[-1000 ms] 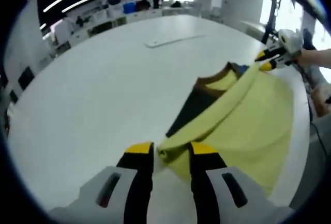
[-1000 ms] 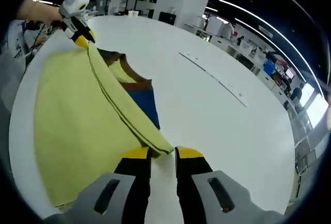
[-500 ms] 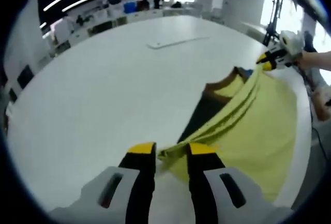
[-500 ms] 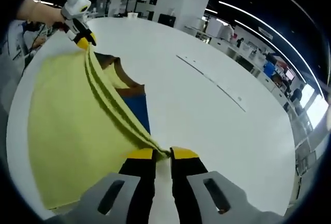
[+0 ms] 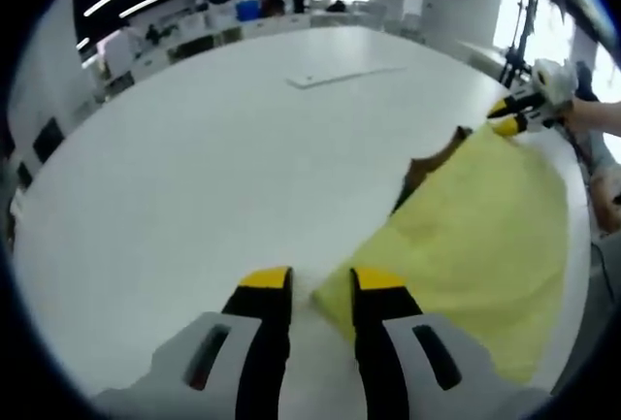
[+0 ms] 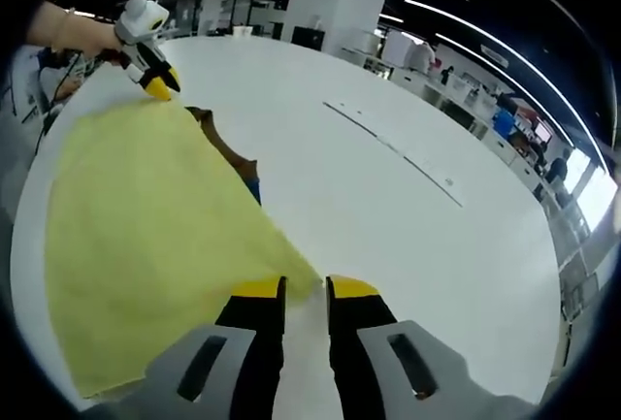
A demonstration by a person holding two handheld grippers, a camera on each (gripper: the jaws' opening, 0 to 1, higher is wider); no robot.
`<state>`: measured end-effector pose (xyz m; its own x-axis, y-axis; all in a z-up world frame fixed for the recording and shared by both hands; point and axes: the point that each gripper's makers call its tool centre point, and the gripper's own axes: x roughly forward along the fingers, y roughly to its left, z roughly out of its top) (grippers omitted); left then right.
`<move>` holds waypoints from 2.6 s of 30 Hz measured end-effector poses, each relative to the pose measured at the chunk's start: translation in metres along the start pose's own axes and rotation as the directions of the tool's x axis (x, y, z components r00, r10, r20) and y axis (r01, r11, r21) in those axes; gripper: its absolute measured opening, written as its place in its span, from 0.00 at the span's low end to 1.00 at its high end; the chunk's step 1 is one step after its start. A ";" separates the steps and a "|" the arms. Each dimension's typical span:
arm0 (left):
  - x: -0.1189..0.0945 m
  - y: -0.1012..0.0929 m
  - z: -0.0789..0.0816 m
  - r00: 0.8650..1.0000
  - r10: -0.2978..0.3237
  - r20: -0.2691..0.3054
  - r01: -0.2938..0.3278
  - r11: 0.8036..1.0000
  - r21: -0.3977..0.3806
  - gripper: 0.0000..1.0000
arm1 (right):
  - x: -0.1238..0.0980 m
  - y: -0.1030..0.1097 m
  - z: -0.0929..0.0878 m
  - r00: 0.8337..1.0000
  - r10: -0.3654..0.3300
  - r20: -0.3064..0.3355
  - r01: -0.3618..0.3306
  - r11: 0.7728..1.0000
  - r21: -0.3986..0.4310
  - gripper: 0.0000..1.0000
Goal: Fold the garment on the visible template until the final outline fits inside the template.
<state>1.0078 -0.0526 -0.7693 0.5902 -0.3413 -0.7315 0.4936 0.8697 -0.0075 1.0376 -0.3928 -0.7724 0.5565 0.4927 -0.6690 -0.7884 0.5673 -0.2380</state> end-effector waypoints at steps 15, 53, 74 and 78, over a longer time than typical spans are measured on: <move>-0.015 0.013 0.006 0.998 0.061 0.015 -0.061 0.998 0.022 0.22 | -0.007 -0.012 -0.003 0.998 -0.056 -0.042 0.054 0.998 -0.032 0.15; -0.127 -0.085 -0.105 0.991 -0.018 0.132 0.051 0.966 -0.253 0.26 | -0.127 0.095 -0.067 0.996 -0.040 0.080 0.009 0.937 0.348 0.22; -0.121 -0.120 -0.106 0.977 -0.147 0.156 0.182 0.954 -0.237 0.19 | -0.128 0.140 -0.062 0.988 0.083 0.133 -0.122 0.940 0.318 0.14; -0.120 -0.119 -0.107 0.977 -0.151 0.152 0.185 0.953 -0.239 0.18 | -0.127 0.140 -0.060 0.986 0.089 0.141 -0.130 0.941 0.314 0.14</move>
<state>0.8100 -0.0770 -0.7539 0.5986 -0.5191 -0.6100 0.4270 0.8511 -0.3053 0.8404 -0.4157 -0.7630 0.5154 0.6291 -0.5819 -0.7314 0.6768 0.0838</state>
